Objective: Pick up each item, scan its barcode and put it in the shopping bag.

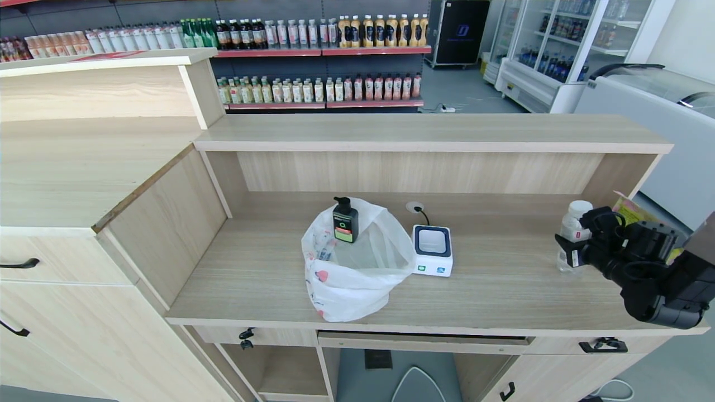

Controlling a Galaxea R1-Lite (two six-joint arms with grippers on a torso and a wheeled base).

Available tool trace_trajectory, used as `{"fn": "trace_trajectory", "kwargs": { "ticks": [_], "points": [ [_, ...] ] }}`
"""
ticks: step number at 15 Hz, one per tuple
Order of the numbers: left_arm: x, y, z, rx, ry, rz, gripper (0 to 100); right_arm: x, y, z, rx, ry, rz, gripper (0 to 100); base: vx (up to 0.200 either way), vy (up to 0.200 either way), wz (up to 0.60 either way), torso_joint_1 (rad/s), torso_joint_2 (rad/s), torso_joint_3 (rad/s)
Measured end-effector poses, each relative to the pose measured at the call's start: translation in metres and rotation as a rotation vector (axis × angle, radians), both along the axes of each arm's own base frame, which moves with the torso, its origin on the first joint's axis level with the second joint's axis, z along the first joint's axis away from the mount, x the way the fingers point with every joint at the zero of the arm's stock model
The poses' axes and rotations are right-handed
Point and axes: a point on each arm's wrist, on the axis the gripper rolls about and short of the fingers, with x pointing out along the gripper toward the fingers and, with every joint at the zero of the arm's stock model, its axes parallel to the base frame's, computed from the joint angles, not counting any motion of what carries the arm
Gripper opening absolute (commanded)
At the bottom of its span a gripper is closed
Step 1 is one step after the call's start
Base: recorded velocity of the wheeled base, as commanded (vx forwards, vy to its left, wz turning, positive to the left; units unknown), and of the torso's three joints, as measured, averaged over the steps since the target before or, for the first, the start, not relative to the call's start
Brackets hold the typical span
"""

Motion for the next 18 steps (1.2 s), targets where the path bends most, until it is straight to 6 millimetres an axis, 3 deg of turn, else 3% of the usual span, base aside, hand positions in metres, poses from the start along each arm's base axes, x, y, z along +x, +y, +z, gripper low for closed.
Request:
{"fn": "trace_trajectory", "kwargs": {
  "ticks": [4,6,8,12,16,18],
  "points": [
    [0.0,0.0,0.0,0.0,0.0,0.0,100,-0.002,0.002,0.006,0.091,-0.005,-0.002,0,0.0,0.0,0.0,0.0,0.0,0.0],
    [0.0,0.0,0.0,0.0,0.0,0.0,100,-0.005,0.009,0.017,0.165,0.014,0.006,0,0.0,0.0,0.0,0.0,0.0,0.0],
    [0.0,0.0,0.0,0.0,0.0,0.0,100,-0.014,0.023,0.039,0.283,0.063,0.023,0,0.0,0.0,0.0,0.0,0.0,0.0],
    [0.0,0.0,0.0,0.0,0.0,0.0,100,-0.052,0.076,0.117,0.531,0.197,0.21,0,0.0,0.0,0.0,0.0,0.0,0.0],
    [0.0,0.0,0.0,0.0,0.0,0.0,100,-0.115,0.147,0.208,0.642,0.243,0.524,0,0.0,0.0,0.0,0.0,0.0,0.0],
    [0.0,0.0,0.0,0.0,0.0,0.0,100,-0.147,0.169,0.243,0.658,0.272,0.614,0,0.0,0.0,0.0,0.0,0.0,0.0]
  ]
}}
